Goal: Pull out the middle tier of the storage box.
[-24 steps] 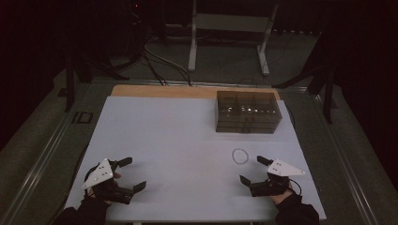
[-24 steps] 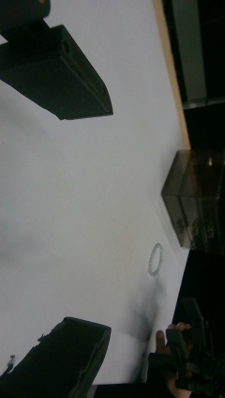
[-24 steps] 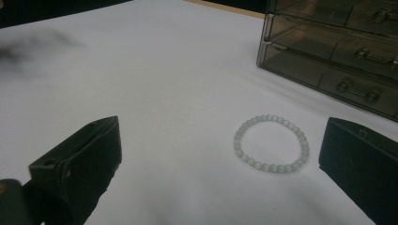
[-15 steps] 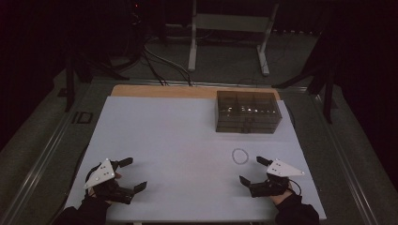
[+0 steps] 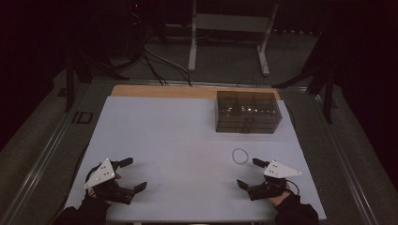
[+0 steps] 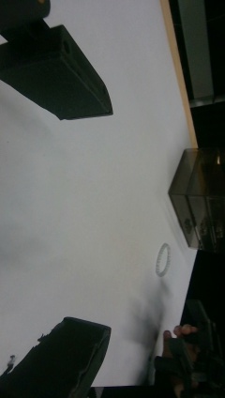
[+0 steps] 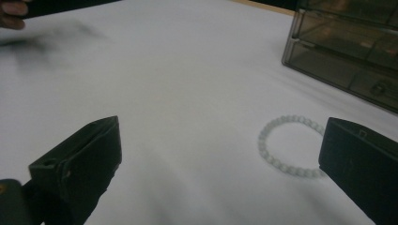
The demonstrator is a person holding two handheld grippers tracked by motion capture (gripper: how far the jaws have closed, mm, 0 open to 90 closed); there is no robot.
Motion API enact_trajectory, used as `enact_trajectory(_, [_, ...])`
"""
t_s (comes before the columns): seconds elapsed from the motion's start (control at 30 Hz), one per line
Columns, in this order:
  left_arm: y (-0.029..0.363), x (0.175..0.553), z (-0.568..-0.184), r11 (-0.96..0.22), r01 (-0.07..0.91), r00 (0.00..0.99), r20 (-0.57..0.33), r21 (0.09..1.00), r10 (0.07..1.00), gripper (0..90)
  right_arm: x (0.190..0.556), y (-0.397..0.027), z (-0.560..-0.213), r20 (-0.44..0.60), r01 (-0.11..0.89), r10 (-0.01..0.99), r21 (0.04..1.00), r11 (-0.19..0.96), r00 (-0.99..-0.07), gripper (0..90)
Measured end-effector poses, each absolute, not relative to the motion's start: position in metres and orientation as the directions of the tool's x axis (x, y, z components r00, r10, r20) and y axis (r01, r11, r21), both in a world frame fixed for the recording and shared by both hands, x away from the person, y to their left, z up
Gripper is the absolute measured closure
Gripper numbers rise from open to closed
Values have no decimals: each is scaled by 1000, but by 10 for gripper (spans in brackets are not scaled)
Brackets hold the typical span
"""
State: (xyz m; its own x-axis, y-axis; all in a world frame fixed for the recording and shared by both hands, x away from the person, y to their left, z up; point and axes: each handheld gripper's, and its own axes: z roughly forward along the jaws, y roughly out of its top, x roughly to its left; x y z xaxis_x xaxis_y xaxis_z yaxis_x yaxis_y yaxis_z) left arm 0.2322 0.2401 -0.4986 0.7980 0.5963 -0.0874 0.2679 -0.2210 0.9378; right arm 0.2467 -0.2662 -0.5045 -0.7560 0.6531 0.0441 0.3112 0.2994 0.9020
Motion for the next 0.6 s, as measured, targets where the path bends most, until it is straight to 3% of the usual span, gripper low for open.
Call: enact_trajectory(0.6, [238, 233, -497, -212, 253, 798, -80, 944, 597, 11, 240, -262, -488, 5, 268, 633, 909, 320, -774, 0])
